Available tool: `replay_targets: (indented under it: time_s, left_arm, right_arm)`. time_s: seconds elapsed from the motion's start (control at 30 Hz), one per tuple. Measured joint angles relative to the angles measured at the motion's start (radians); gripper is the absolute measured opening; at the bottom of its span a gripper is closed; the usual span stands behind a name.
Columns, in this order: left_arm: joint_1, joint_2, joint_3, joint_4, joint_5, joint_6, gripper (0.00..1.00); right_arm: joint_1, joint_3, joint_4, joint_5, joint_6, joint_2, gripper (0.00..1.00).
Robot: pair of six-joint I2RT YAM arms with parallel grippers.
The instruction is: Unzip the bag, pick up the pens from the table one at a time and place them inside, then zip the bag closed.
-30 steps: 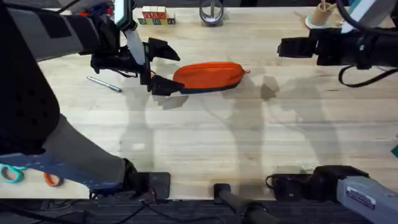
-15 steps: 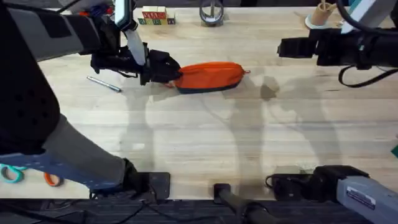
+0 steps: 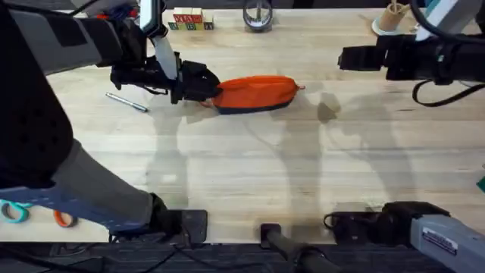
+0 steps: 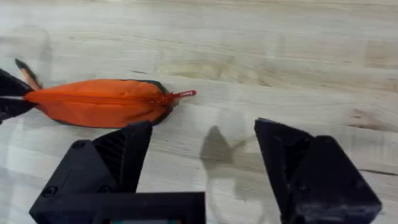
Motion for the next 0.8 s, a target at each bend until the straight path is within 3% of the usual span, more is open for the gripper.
replay_targets:
  time_s: [0.57, 0.8]
  left_arm:
    - [0.000, 0.000, 0.000, 0.000, 0.000, 0.000, 0.042]
    - [0.000, 0.000, 0.000, 0.000, 0.000, 0.000, 0.042]
  right_arm:
    - [0.000, 0.000, 0.040, 0.024, -0.004, 0.000, 0.997]
    - [0.000, 0.000, 0.032, 0.005, -0.199, 0.000, 0.997]
